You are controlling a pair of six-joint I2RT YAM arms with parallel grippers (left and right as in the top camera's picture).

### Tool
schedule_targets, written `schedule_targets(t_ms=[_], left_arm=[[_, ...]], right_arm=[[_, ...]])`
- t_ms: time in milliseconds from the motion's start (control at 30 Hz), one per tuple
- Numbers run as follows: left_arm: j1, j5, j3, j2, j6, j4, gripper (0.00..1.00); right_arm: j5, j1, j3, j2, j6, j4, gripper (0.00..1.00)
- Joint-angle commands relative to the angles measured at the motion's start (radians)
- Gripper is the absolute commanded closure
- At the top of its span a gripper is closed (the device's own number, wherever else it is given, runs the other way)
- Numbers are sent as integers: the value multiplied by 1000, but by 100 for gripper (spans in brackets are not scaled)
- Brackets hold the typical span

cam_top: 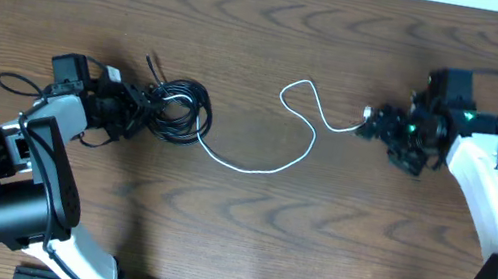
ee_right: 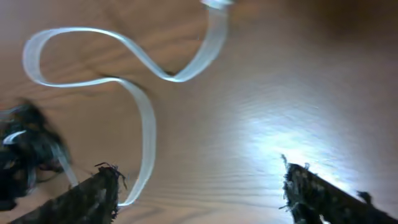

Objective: Untangle cables

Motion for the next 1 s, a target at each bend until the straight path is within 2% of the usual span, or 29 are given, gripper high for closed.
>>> schedule_targets(t_ms=[0, 33, 167, 333, 567, 733, 900, 967], left_arm=[[-16, -24, -57, 77, -29, -34, 51], [-16, -17, -57, 77, -29, -36, 51], [-16, -15, -57, 77, -29, -37, 51], [-15, -15, -57, 77, -34, -37, 51], [-15, -15, -57, 77, -40, -37, 51], [-15, -15, -57, 77, -40, -37, 51], [-15, -15, -57, 77, -40, -37, 51], [-15, -15, -57, 77, -40, -37, 51]], right_arm=[[-18, 94, 19, -4, 76, 28, 23], [-18, 119, 15, -2, 119, 44, 27], [-17, 238, 3, 28, 309, 135, 27], [-4, 394, 3, 77, 521, 285, 22], [141, 599, 3, 210, 918, 462, 23], [148, 692, 3, 329, 1065, 614, 26], [217, 729, 4, 417, 1161, 677, 29], [222, 729, 4, 437, 1181, 677, 38]])
